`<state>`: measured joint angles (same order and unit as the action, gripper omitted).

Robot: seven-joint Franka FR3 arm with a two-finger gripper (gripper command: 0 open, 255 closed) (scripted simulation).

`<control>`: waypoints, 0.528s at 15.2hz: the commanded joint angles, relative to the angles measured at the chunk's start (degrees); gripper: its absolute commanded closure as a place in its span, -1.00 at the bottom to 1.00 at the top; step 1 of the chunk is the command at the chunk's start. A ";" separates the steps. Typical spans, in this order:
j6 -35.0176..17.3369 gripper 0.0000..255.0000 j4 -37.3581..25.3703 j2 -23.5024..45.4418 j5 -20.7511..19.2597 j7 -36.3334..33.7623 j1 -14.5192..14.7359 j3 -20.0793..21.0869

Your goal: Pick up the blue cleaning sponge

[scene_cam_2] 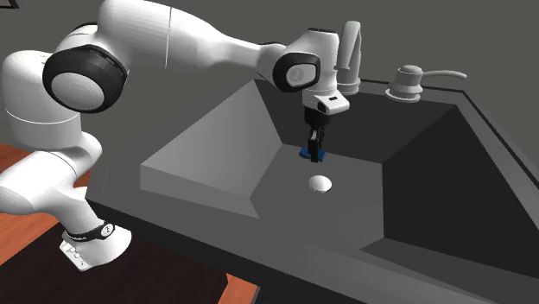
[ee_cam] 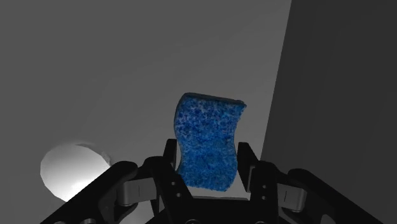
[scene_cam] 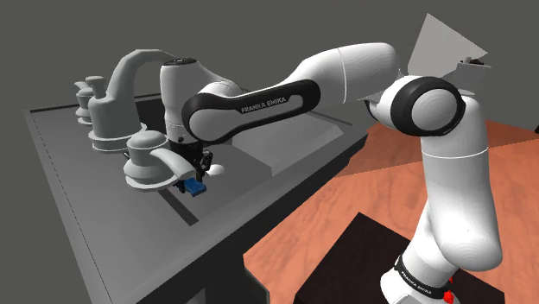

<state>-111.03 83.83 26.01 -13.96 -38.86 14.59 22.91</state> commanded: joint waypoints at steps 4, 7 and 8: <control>-0.08 1.00 0.07 0.30 -0.07 0.00 -0.02 -0.09; -0.05 1.00 -0.07 0.40 -0.09 0.02 -0.01 -0.11; -0.14 1.00 0.43 -0.03 0.04 0.08 -0.16 -0.05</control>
<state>-111.12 83.83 26.01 -13.97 -38.82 14.56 22.91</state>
